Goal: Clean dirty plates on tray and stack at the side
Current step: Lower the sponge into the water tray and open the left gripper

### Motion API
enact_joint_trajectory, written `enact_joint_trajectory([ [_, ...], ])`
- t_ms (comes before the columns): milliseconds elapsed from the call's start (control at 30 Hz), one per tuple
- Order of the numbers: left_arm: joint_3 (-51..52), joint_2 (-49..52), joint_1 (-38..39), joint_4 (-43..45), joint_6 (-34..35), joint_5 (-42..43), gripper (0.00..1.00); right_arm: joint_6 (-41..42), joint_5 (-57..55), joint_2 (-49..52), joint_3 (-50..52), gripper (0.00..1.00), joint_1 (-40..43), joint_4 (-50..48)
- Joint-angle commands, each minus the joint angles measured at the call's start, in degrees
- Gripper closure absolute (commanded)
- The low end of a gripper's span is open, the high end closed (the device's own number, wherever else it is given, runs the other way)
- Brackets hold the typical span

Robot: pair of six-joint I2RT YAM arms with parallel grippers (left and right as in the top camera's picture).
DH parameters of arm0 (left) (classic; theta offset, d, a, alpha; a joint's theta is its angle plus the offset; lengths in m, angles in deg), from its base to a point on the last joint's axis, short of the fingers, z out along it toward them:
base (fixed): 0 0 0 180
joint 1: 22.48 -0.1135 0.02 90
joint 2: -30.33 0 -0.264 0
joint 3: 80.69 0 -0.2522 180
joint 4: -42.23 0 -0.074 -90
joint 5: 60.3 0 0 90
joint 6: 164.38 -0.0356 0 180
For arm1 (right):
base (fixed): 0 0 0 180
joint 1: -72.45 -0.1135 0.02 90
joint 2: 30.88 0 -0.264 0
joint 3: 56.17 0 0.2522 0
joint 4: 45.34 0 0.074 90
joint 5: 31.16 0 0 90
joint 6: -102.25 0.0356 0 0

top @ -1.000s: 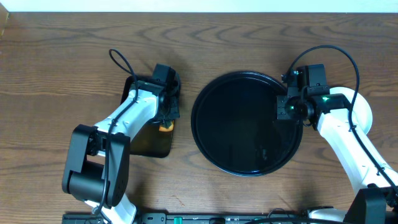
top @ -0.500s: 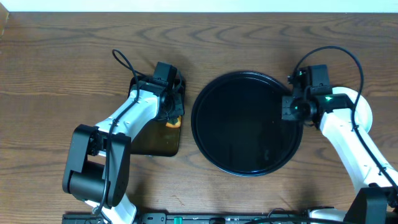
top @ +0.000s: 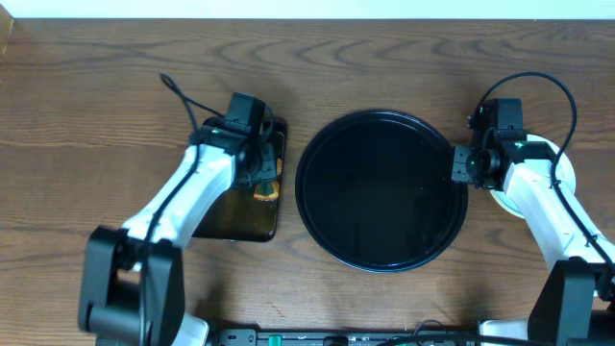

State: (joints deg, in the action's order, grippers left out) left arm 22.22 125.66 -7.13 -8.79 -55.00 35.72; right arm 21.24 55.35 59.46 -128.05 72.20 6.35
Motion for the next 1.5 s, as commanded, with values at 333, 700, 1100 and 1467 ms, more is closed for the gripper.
enact_joint_trajectory([
  [333,0.0,-3.17,-1.2,-4.7,-0.5,-5.64,0.56,2.4,1.6,8.76,-0.7,0.72,2.21,-4.66],
  [700,0.0,-3.17,-1.2,-4.72,-0.48,-5.64,0.56,1.01,17.2,11.52,-0.7,0.72,2.16,-3.67],
  [1100,0.0,-3.17,-1.2,-4.7,-0.55,-5.66,0.55,1.33,16.72,11.13,-0.72,0.59,2.19,-3.43],
  [1467,-1.99,-7.39,-2.27,-2.97,-4.33,-9.31,0.32,-4.37,10.58,-6.45,-2.51,0.27,-2.19,-1.4],
])
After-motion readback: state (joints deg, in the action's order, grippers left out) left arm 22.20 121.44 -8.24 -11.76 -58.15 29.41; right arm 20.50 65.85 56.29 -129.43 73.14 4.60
